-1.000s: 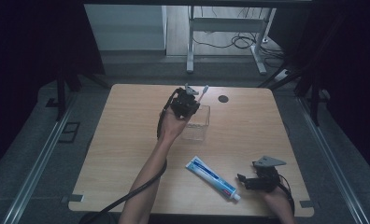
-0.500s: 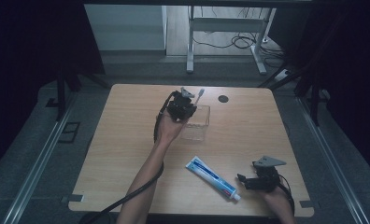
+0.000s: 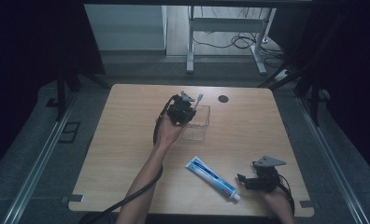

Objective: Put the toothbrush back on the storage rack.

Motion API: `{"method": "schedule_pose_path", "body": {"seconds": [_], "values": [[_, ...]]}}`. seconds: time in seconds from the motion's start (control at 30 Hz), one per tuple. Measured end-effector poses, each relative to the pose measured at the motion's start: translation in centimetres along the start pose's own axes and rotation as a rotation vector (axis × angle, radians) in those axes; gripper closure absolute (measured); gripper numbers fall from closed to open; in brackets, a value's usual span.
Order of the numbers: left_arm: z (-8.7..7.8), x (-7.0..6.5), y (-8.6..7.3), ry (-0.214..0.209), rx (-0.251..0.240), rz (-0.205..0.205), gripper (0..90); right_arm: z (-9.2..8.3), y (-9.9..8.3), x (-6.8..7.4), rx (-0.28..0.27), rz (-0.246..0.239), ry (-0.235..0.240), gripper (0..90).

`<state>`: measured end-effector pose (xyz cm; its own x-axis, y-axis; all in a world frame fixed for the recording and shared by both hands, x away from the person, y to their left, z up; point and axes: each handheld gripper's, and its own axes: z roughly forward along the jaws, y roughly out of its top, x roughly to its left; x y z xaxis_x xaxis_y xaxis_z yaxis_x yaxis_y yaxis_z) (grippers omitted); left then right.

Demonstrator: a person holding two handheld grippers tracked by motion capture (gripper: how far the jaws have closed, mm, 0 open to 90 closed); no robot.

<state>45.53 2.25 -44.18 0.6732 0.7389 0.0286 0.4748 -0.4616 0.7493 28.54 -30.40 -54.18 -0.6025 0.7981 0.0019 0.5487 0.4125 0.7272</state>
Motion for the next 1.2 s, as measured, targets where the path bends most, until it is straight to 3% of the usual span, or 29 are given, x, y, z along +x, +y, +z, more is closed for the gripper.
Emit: {"method": "schedule_pose_path", "body": {"seconds": [0.63,0.7,0.83,1.0,1.2], "values": [[1.1,-1.1,-1.0,-0.025,0.022,0.013,77.1,0.0,0.0,0.0,0.001,0.001,0.001,14.0],[1.0,-1.0,-0.9,-0.023,0.018,0.023,73.2,0.0,0.0,0.0,0.001,0.002,0.001,14.0],[0.6,-0.9,-0.8,-0.028,-0.002,-0.003,66.0,0.0,0.0,0.0,0.0,0.0,0.0,14.0],[-0.2,-0.8,-0.6,-0.021,-0.026,-0.004,54.9,0.0,0.0,0.0,0.0,0.0,0.0,14.0],[-1.5,-0.4,-0.2,-0.054,-0.058,-0.036,42.8,0.0,0.0,0.0,0.0,-0.001,-0.001,14.0]]}}
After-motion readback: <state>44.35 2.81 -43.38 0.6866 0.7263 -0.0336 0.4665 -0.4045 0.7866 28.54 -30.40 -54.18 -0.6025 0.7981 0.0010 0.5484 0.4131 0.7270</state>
